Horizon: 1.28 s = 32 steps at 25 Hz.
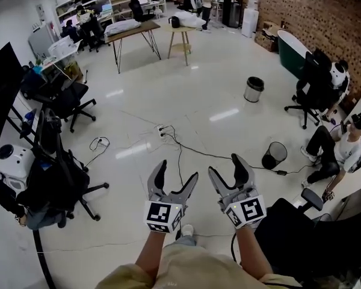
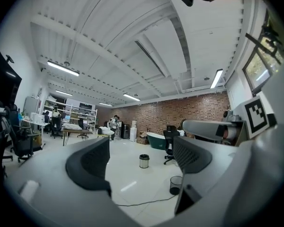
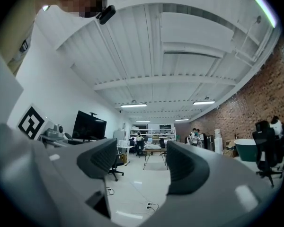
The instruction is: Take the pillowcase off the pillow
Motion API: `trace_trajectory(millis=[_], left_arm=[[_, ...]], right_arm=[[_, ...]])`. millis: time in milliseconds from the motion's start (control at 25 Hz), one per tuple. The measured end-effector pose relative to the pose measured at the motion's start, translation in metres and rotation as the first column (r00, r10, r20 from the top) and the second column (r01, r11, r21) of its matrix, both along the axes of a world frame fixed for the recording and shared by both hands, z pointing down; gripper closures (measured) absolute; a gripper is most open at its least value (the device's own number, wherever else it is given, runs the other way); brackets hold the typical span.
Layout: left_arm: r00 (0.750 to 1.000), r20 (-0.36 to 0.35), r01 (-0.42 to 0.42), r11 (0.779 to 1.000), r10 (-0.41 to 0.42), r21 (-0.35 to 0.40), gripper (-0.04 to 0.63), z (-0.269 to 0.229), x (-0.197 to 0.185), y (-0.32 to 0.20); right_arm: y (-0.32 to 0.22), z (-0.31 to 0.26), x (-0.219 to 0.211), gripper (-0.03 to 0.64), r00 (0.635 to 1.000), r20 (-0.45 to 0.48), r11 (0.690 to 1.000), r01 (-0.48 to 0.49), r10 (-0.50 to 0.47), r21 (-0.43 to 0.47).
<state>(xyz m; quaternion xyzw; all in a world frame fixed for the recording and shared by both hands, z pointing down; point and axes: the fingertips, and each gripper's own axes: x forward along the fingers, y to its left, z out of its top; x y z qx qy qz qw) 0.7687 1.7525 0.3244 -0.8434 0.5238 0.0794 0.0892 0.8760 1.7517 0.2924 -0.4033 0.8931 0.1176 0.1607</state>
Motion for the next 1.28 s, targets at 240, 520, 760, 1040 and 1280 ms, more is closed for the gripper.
trace_trajectory(millis=[240, 520, 760, 1040, 1280], left_arm=[[0.999, -0.053, -0.001, 1.0, 0.003, 0.027, 0.19, -0.016, -0.071, -0.083], [1.0, -0.022, -0.005, 1.0, 0.005, -0.005, 0.189, -0.026, -0.08, -0.179], [0.999, -0.028, 0.027, 0.999, -0.028, -0.043, 0.189, -0.011, -0.019, -0.272], [0.991, -0.032, 0.13, 0.99, -0.132, -0.059, 0.189, -0.001, 0.085, -0.402], [0.986, 0.004, 0.164, 0.985, -0.164, -0.05, 0.189, 0.004, 0.159, -0.487]], right_arm=[[-0.079, -0.009, -0.047, 0.3, 0.999, -0.012, 0.999, -0.048, 0.049, 0.012], [-0.171, -0.024, -0.038, 0.299, 0.995, 0.007, 0.995, -0.097, 0.097, -0.025], [-0.26, -0.024, 0.027, 0.299, 0.997, 0.019, 0.997, -0.079, 0.079, -0.004], [-0.4, -0.007, 0.142, 0.299, 0.992, -0.103, 0.997, -0.077, 0.078, 0.018], [-0.497, 0.004, 0.2, 0.298, 0.999, 0.031, 0.999, 0.039, -0.039, 0.012]])
